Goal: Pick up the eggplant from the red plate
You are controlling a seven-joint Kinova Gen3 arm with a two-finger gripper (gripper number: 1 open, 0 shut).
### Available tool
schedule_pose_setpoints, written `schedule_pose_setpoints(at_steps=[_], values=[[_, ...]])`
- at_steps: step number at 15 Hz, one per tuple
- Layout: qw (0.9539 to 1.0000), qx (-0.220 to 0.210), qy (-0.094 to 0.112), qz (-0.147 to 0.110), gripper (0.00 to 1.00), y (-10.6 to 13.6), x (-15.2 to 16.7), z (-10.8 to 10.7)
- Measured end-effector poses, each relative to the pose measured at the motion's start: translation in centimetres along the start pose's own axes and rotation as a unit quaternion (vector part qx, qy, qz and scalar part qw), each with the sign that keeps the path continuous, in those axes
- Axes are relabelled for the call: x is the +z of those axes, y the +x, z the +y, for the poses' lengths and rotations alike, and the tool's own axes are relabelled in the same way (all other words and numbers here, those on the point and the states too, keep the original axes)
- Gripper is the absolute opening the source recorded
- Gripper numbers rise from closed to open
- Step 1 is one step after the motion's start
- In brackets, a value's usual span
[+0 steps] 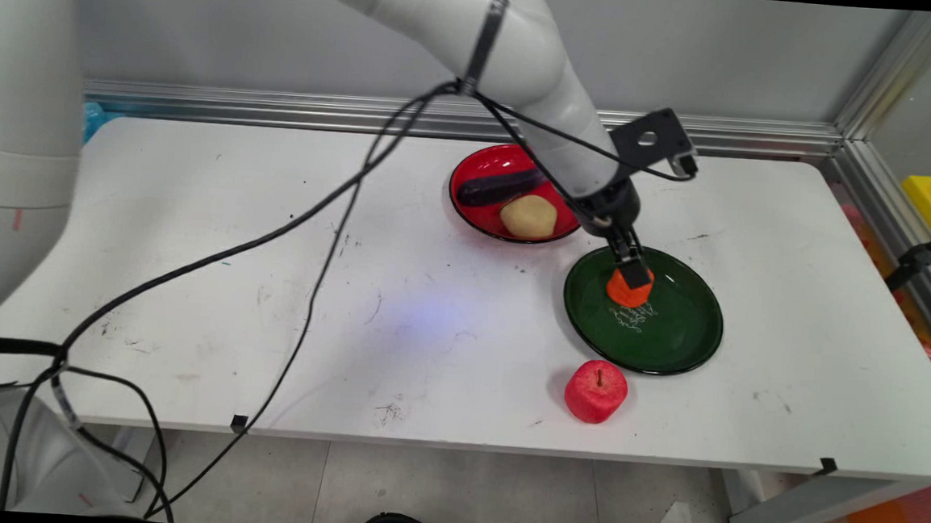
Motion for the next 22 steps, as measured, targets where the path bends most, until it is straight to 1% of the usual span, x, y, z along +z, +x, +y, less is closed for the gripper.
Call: schedule_pose_setpoints(at_steps=[2,5,10,12,14,16,19,22], values=[[1.0000,0.003,0.003,-0.002,1.00,-1.0,-2.4,0.1],[0.9999,-0.006,0.012,-0.006,1.00,-3.2,-6.1,0.0],[0.9981,-0.049,0.034,-0.017,1.00,-7.6,-12.4,-1.4],[0.9968,-0.064,0.042,-0.022,1.00,-9.1,-14.3,-2.1],[0.9947,-0.085,0.053,-0.024,1.00,-10.6,-16.1,-3.1],[0.9911,-0.115,0.063,-0.020,1.00,-12.0,-17.6,-4.3],[0.9844,-0.159,0.076,-0.004,1.00,-12.9,-18.8,-6.1],[0.9789,-0.185,0.085,0.006,1.00,-13.3,-19.0,-7.9]])
